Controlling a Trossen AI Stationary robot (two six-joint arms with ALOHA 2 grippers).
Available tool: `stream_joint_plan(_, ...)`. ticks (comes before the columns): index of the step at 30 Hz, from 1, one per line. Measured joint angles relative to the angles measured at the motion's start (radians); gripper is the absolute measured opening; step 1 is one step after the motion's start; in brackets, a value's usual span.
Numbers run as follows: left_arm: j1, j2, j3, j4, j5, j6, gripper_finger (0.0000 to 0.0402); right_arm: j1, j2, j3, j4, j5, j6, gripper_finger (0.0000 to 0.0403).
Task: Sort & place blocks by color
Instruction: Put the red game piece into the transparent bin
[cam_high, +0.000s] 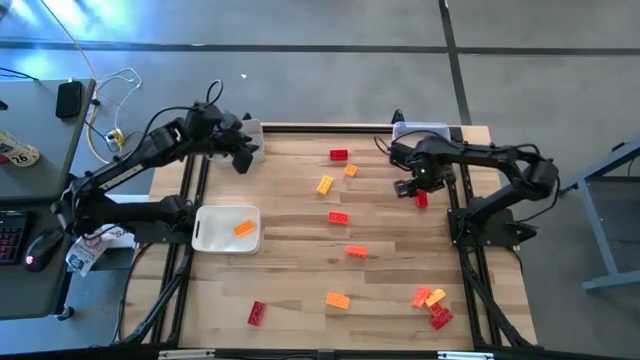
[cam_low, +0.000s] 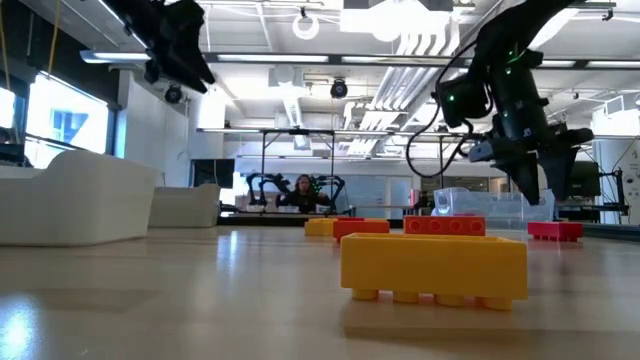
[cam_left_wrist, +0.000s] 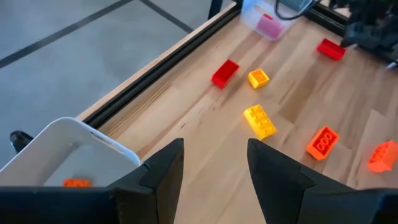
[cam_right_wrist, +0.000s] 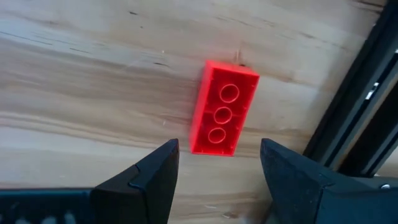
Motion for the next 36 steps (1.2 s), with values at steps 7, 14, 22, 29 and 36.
stream_joint_plan(7,-0.007,-0.003,0.0,0.0,-0.004,-0.004,0.0161,0.0,0.069,0.0,0.019,-0.012,-0.018,0.0213)
stream_joint_plan(14,-0.007,-0.002,0.0,-0.003,-0.005,-0.011,0.0163,0.0,0.143,0.0,0.024,0.012,-0.018,0.0213)
stream_joint_plan(22,-0.007,-0.002,0.0,-0.003,-0.005,-0.018,0.0163,0.0,0.232,0.0,0.067,0.043,-0.025,0.0213)
stream_joint_plan(29,-0.007,-0.002,0.0,-0.003,-0.005,-0.018,0.0163,0.0,0.272,0.005,0.088,0.03,-0.063,0.0209)
stream_joint_plan(36,-0.007,-0.002,0.0,-0.002,-0.007,-0.018,0.0163,0.001,0.265,0.002,0.07,0.026,-0.105,0.0127)
